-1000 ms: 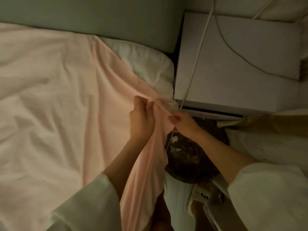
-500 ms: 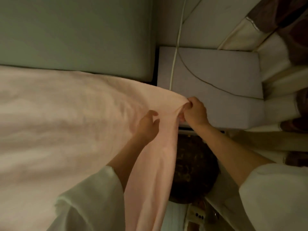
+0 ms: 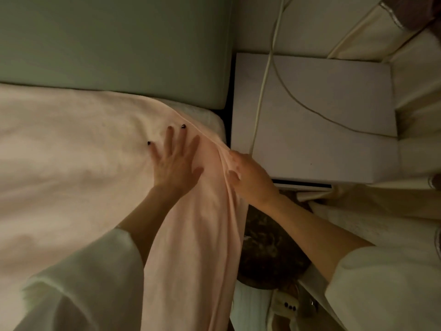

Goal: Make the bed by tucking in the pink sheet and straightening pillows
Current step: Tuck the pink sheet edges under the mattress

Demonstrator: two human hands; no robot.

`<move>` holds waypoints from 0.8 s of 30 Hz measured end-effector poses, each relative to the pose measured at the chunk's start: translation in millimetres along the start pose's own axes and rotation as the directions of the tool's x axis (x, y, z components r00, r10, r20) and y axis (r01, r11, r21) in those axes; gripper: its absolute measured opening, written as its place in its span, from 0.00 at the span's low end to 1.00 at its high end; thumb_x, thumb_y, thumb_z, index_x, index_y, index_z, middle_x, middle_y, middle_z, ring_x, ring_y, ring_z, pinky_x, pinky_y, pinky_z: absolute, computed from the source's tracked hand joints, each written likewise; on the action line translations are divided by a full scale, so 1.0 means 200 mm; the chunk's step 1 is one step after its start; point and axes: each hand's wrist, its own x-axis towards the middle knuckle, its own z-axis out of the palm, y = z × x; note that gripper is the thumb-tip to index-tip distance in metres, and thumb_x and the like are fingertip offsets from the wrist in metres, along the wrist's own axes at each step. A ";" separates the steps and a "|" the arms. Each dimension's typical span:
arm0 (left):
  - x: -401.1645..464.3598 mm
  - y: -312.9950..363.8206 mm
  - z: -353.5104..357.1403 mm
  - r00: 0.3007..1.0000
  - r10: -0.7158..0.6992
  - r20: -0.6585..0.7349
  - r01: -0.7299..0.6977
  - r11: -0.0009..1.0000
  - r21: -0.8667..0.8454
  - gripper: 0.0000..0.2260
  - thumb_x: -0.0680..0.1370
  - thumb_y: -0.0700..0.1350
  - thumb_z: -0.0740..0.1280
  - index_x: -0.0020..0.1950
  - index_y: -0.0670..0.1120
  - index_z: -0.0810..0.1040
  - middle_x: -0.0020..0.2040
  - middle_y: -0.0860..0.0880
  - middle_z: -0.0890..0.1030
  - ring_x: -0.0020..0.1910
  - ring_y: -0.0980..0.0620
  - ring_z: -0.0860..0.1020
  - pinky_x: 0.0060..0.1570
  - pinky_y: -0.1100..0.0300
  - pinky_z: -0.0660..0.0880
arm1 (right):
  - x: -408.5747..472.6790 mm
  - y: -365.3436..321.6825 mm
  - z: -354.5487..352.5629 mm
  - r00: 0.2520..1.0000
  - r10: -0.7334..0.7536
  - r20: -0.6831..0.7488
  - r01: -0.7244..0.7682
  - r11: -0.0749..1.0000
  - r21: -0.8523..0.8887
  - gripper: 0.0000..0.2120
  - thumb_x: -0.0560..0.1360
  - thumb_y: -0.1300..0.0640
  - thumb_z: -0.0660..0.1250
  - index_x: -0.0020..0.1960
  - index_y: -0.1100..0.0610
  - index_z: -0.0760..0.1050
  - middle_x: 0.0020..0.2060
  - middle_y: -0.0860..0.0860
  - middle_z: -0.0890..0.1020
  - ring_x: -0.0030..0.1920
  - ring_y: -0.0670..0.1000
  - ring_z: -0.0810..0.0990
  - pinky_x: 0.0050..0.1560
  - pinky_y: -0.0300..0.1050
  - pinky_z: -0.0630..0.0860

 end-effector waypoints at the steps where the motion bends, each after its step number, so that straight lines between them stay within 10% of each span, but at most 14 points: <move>1: 0.01 -0.01 0.01 1.000 0.006 0.004 -0.006 1.000 0.001 0.34 0.77 0.61 0.57 0.77 0.55 0.44 0.78 0.49 0.39 0.76 0.43 0.38 0.70 0.33 0.45 | 0.02 0.00 0.04 0.999 0.013 0.046 -0.013 1.000 -0.009 0.25 0.80 0.56 0.55 0.76 0.53 0.52 0.64 0.57 0.71 0.58 0.56 0.77 0.57 0.47 0.75; 4: 0.07 -0.05 0.01 0.999 0.008 -0.045 -0.008 1.000 -0.020 0.36 0.74 0.63 0.61 0.76 0.56 0.48 0.78 0.50 0.46 0.76 0.43 0.44 0.70 0.36 0.47 | 0.10 0.00 0.11 0.990 0.142 0.016 -0.141 0.987 -0.079 0.38 0.79 0.51 0.59 0.76 0.53 0.36 0.64 0.57 0.73 0.53 0.56 0.79 0.51 0.54 0.79; 7: 0.11 -0.07 -0.03 0.994 0.040 -0.101 -0.040 0.999 0.008 0.37 0.69 0.63 0.66 0.73 0.55 0.54 0.75 0.49 0.54 0.72 0.41 0.54 0.65 0.41 0.56 | 0.19 0.00 0.13 0.971 0.234 0.045 -0.220 0.955 -0.198 0.21 0.79 0.50 0.58 0.68 0.56 0.62 0.50 0.55 0.79 0.47 0.56 0.80 0.44 0.49 0.77; 12: 0.15 -0.10 -0.07 0.993 0.071 -0.093 -0.072 0.997 -0.008 0.42 0.71 0.63 0.67 0.76 0.56 0.45 0.78 0.48 0.46 0.74 0.41 0.51 0.67 0.43 0.55 | 0.30 -0.08 0.08 0.871 0.467 -0.154 -0.350 0.809 0.471 0.13 0.81 0.59 0.52 0.38 0.55 0.65 0.35 0.51 0.74 0.31 0.50 0.77 0.32 0.44 0.76; 18: 0.24 -0.11 -0.14 0.981 0.132 -0.143 -0.134 0.991 -0.008 0.43 0.72 0.65 0.64 0.77 0.55 0.40 0.78 0.49 0.44 0.76 0.44 0.40 0.72 0.41 0.44 | 0.43 -0.13 -0.06 0.688 0.639 -0.345 -0.271 0.667 0.694 0.08 0.80 0.62 0.52 0.47 0.60 0.69 0.42 0.64 0.81 0.38 0.61 0.82 0.44 0.58 0.81; 24: 0.26 -0.12 -0.12 0.979 0.094 -0.181 -0.110 0.991 -0.079 0.36 0.75 0.60 0.62 0.77 0.51 0.50 0.78 0.48 0.51 0.77 0.48 0.47 0.74 0.45 0.44 | 0.44 -0.09 0.00 0.784 0.519 -0.340 -0.301 0.797 0.523 0.11 0.81 0.60 0.50 0.55 0.63 0.69 0.49 0.56 0.76 0.50 0.55 0.76 0.56 0.50 0.75</move>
